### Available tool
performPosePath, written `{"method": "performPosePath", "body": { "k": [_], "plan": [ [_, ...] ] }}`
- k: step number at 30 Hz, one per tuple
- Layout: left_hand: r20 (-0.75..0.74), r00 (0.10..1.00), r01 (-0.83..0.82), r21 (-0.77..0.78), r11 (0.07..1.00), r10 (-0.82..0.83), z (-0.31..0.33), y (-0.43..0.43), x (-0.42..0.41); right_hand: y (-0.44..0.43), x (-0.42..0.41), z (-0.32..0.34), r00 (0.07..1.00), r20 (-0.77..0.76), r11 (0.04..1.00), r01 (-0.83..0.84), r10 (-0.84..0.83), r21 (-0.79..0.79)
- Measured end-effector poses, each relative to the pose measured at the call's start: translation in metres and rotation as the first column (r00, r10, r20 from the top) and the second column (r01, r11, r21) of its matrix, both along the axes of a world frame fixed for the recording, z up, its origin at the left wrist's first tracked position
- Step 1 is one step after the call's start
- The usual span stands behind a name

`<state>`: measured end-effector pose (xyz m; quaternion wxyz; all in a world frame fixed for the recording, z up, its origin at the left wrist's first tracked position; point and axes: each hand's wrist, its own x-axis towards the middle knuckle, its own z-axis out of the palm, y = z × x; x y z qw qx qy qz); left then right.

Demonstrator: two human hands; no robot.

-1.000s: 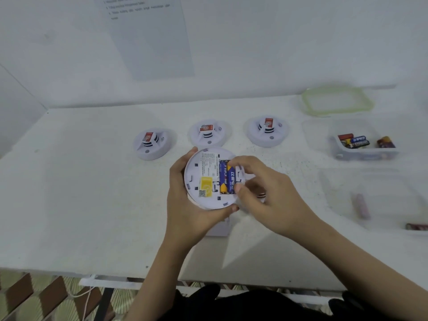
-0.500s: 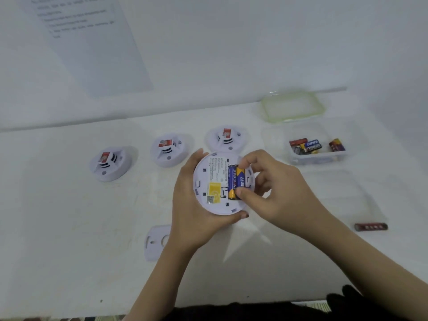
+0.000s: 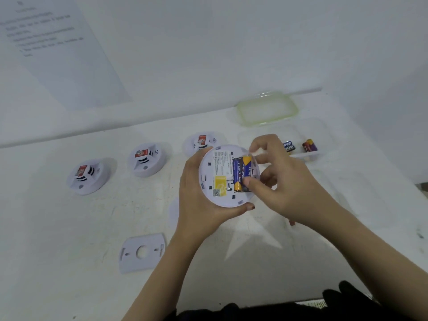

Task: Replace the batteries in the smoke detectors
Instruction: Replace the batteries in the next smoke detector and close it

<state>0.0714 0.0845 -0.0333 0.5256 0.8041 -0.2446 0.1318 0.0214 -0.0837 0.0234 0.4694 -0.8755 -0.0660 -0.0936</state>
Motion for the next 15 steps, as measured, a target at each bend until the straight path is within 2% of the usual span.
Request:
{"method": "performPosePath", "body": {
  "k": [9,13,15],
  "plan": [
    [-0.032,0.997,0.075,0.013,0.997,-0.075,-0.009,-0.035,0.000,-0.038,-0.009,-0.011,0.944,0.279,0.984,0.177,-0.173,0.011],
    [-0.029,0.994,0.107,-0.006,0.994,-0.107,-0.014,-0.045,-0.001,-0.060,-0.019,-0.010,0.936,0.244,0.966,0.228,-0.252,0.123],
    [-0.029,0.994,0.102,-0.018,0.995,-0.103,-0.016,-0.048,-0.001,-0.075,-0.025,-0.010,0.956,0.166,0.969,0.228,-0.241,0.097]
  ]
}}
